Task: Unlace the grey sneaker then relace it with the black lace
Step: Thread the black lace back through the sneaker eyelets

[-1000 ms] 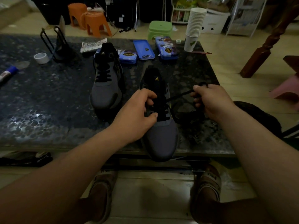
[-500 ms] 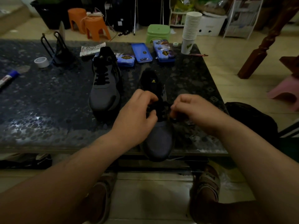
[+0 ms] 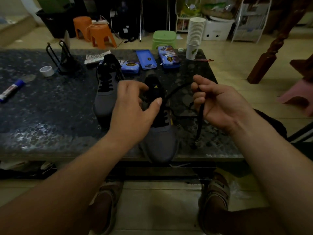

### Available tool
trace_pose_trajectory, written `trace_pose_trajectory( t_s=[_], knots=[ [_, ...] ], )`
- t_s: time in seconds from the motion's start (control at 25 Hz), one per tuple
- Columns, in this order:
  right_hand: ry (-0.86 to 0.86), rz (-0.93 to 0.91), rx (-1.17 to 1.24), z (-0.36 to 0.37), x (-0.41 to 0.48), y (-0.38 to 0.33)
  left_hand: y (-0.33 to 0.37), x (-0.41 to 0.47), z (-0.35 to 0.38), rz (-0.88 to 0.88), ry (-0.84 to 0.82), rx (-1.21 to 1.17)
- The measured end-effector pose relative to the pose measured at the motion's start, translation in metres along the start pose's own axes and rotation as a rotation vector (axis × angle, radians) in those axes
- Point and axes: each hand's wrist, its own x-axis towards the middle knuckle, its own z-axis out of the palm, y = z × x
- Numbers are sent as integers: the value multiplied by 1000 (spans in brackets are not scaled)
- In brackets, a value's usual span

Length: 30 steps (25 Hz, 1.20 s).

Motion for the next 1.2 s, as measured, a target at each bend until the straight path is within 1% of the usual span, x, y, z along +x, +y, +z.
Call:
trace_pose_trajectory(
  t_s=[0.04,0.08,0.16,0.2,0.24,0.28,0.32,0.36,0.44,0.48,0.52,0.6,0.72,0.76,0.8,0.84,0.88,0.92,0.96,1.0,1.04,1.08,1.12,1.2],
  knots=[
    [-5,6,10,7,0,6,5,-6,5,-23,-12,-64],
    [-2,12,23,14,-1,13,14,-12,14,-95,-118,-211],
    [23,17,71,25,0,24,34,-27,35,-305,-450,-538],
    [61,0,99,26,2,25,41,-32,42,-362,-561,-624],
    [111,-28,110,25,5,25,44,-35,44,-406,-613,-667],
    [167,-58,97,20,10,24,42,-35,41,-450,-613,-698],
    [222,-84,30,13,12,22,37,-32,35,-484,-585,-708],
    [282,-105,-131,3,14,22,30,-29,27,-497,-549,-676],
    [380,-116,-662,-19,13,24,14,-20,11,-425,-518,-458],
    [389,-109,-891,-28,10,25,7,-16,3,-367,-519,-320],
    [382,-99,-1053,-34,7,25,1,-13,-2,-322,-511,-213],
    [365,-75,-1202,-38,0,21,-6,-6,-10,-314,-453,-156],
    [354,-54,-1279,-40,1,18,-10,2,-19,-391,-364,-246],
    [346,-61,-1421,-40,1,20,-11,2,-20,-373,-364,-225],
    [348,-124,-1638,-38,0,21,-12,1,-20,-320,-389,-169],
    [350,-267,-1814,-34,-2,21,-11,1,-17,-252,-440,-125],
    [306,-479,-1870,-25,-4,23,-8,0,-12,-193,-501,-116],
    [197,-656,-1795,-12,-8,26,-5,0,-7,-152,-549,-141],
    [46,-670,-1631,2,-12,30,-2,2,0,-133,-573,-179],
    [-102,-566,-1446,16,-15,38,1,6,4,-144,-576,-219],
    [-204,-428,-1326,23,-12,47,2,11,7,-167,-570,-251],
    [-221,-338,-1264,26,-6,54,2,17,8,-184,-566,-267],
    [-185,-309,-1253,25,-1,56,0,22,7,-179,-569,-260],
    [-116,-351,-1266,21,7,54,-6,29,2,-118,-572,-177]
  ],
)
